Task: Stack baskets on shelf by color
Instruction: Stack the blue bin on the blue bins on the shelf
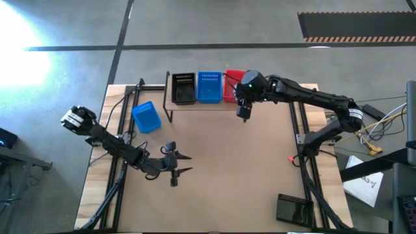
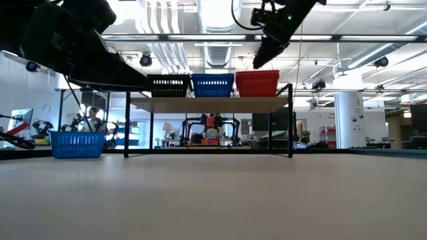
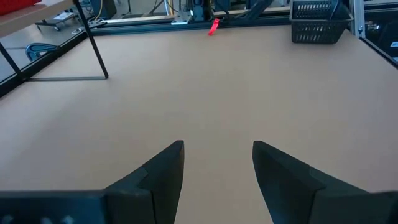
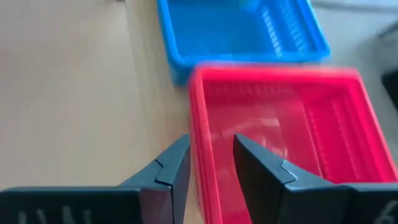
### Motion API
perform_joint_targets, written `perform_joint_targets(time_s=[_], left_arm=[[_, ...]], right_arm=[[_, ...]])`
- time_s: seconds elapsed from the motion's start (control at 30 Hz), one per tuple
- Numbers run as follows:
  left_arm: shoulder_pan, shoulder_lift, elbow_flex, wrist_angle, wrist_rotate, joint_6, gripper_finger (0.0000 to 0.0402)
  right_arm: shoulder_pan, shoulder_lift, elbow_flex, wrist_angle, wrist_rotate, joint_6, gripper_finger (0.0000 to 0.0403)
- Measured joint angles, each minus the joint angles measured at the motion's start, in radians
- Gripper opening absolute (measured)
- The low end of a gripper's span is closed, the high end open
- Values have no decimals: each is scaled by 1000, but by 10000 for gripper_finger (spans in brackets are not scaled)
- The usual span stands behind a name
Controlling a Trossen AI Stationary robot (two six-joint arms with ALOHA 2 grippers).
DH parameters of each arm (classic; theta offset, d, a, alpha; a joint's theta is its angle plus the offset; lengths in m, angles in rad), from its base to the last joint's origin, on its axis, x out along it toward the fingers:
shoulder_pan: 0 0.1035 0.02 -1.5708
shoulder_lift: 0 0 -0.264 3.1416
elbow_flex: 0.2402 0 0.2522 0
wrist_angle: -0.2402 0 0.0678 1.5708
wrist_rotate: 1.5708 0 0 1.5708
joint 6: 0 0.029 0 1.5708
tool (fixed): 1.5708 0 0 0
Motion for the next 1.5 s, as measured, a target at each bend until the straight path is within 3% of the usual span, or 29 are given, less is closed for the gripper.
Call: perform_joint_targets(time_s=[0.1,0.23,0.3,0.4,0.53,0.6,0.7,0.83,0.93,1.17,1.37,1.5], left_arm=[[0,-2,11,-3,0,-1,176],[-2,-64,66,-91,0,-2,176],[-3,-124,119,-265,0,-24,176],[-3,-211,236,-669,0,-147,176],[-2,-268,365,-1199,-3,-437,176],[-1,-279,390,-1381,-3,-570,176],[13,-287,376,-1579,-3,-724,176],[120,-285,345,-1795,-3,-938,176],[235,-294,314,-1794,2,-901,176],[550,-297,300,-1724,67,-581,186],[744,-299,256,-1559,248,-373,228],[794,-299,217,-1534,282,-339,243]], right_arm=[[0,-8,0,-54,61,7,117],[21,-53,-1,-58,61,37,107],[58,-85,-7,-30,41,61,97],[149,-133,-63,51,5,96,81],[312,-176,-203,183,-2,158,61],[406,-187,-296,264,10,195,54],[552,-188,-455,412,91,239,47],[737,-161,-637,651,253,342,43],[865,-129,-738,817,369,417,43],[1066,-29,-841,1104,624,482,43],[1102,51,-826,1157,674,486,43],[1102,90,-805,1157,674,484,43]])
